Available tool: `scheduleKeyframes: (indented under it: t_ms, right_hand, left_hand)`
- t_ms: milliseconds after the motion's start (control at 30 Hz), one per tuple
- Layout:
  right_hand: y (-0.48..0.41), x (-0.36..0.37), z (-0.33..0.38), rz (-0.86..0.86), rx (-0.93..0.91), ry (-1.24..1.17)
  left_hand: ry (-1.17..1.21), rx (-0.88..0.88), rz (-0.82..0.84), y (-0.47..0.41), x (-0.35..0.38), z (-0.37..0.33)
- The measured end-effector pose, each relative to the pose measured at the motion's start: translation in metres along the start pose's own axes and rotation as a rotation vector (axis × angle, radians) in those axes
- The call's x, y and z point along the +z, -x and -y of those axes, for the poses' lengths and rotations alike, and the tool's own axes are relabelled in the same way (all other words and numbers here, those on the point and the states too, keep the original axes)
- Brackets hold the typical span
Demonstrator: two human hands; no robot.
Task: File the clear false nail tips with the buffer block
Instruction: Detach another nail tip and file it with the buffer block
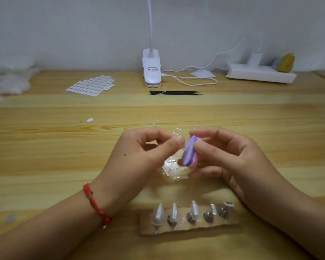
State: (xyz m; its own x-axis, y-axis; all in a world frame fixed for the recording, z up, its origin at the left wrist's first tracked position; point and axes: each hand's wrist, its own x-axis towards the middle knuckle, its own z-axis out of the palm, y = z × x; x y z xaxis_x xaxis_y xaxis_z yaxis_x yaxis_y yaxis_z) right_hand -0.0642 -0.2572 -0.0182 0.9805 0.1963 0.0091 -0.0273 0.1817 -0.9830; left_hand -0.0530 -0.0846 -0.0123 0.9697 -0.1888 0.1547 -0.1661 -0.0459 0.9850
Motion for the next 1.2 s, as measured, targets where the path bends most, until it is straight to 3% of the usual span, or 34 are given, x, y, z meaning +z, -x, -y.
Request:
scheduleKeyframes:
  t_ms: [100, 233, 367, 633, 800, 933, 1067, 1200]
  right_hand:
    - [-0.0021, -0.003, -0.0007, -0.087, 0.006, -0.108]
    - [-0.001, -0.0006, -0.0002, -0.026, 0.008, -0.037]
    - [-0.0025, -0.0011, -0.0006, -0.135, -0.002, -0.143]
    - [-0.0005, -0.001, 0.0047, -0.025, 0.046, -0.132]
    - [-0.003, -0.0048, 0.0025, -0.1, 0.033, -0.194]
    - [-0.0019, -0.0021, 0.0016, 0.019, 0.017, -0.052]
    - [-0.0038, -0.0059, -0.0013, -0.054, 0.005, -0.108]
    - [-0.0008, -0.0033, -0.0009, 0.037, -0.042, 0.03]
  left_hand:
    - [-0.031, -0.005, 0.026, 0.0004, 0.0006, 0.0006]
    - [-0.006, -0.011, 0.01, -0.0004, -0.0003, 0.0014]
    - [-0.028, -0.017, 0.018, 0.0008, 0.0005, 0.0021]
    - [0.001, -0.004, -0.034, -0.0005, -0.0004, 0.0011]
    - [-0.025, -0.006, 0.017, 0.0005, 0.0001, 0.0016]
    - [-0.039, 0.013, 0.022, 0.0015, 0.0, 0.0009]
    - [-0.109, 0.055, 0.081, 0.0031, 0.0024, 0.0007]
    - [-0.118, 0.065, 0.037, 0.0034, 0.0006, 0.0003]
